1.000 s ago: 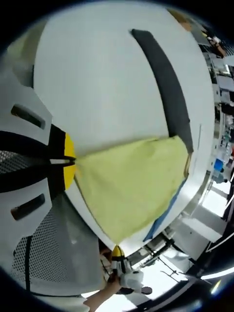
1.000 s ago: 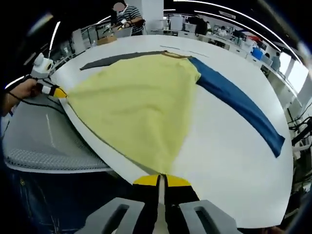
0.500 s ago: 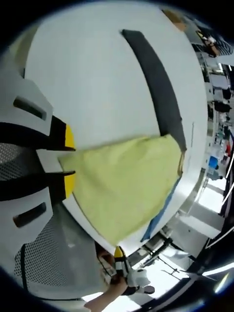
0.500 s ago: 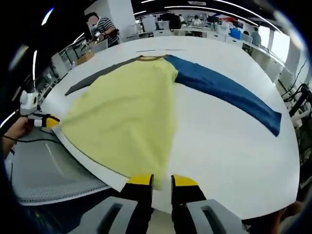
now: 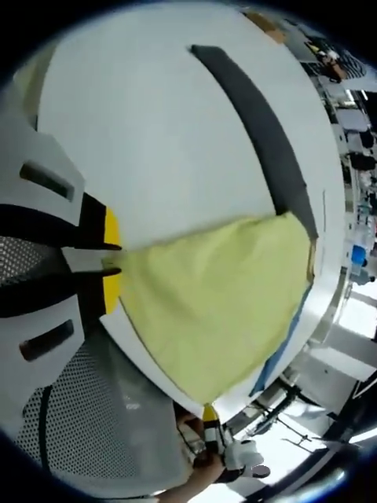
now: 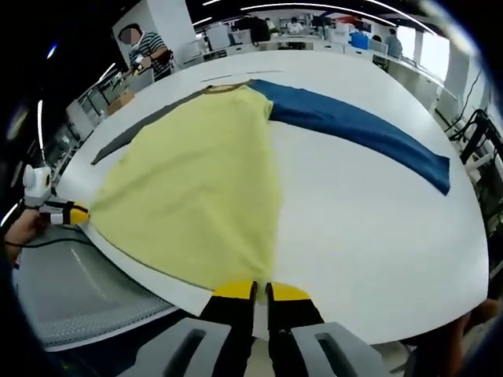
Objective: Fold the garment on the visible template until the final outline fits inside the template.
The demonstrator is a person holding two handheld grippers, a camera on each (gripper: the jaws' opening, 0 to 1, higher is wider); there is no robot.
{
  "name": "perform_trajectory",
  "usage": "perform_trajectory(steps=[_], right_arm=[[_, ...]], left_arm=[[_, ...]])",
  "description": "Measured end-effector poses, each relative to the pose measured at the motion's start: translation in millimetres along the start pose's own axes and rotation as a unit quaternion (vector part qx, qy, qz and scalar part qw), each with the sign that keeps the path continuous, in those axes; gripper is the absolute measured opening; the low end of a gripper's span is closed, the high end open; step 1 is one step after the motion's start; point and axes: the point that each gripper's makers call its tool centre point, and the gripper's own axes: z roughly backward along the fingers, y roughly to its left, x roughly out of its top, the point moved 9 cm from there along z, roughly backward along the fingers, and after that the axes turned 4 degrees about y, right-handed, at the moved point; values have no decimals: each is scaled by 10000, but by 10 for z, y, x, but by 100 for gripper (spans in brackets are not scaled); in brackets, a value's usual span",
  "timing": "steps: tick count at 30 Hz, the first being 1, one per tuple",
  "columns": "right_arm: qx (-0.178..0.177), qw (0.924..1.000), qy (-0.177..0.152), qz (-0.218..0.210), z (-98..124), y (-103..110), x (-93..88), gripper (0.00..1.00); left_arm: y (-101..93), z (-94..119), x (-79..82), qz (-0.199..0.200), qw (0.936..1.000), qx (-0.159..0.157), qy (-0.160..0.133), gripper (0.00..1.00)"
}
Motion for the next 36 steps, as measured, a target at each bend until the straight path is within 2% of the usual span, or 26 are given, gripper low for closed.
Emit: perform_trajectory(steps=[3, 6, 15, 19, 20, 23, 30, 36], right_arm=[[-13, 10000, -2, 0, 2, 19, -11, 0], [-46, 10000, 38, 67, 10, 23, -12, 0], [-93, 9997, 128, 204, 23, 9, -19, 0], [-45, 9995, 85, 287, 26, 1, -7, 0], [-29, 9996, 30, 293, 39, -3, 3, 3], [47, 9986, -341, 393, 94, -14, 82, 18], [387, 9933, -818, 719, 148, 14, 281, 44], [576, 9872, -1151, 943, 136, 25, 462, 65]], left_arm=[[-14, -13, 10, 27, 10000, -38, 47, 1], [-18, -12, 17, -244, 9996, 25, 117, 0], [-20, 21, -6, -28, 9997, -52, 257, 0], [-18, 62, 9, -201, 9996, -109, 190, 2], [-20, 83, 18, -209, 9996, -101, 164, 4], [-7, 159, 118, -333, 9991, -152, -229, 13], [64, 246, 357, -517, 9940, -225, -937, 32], [112, 258, 508, -731, 9888, -174, -1288, 45]])
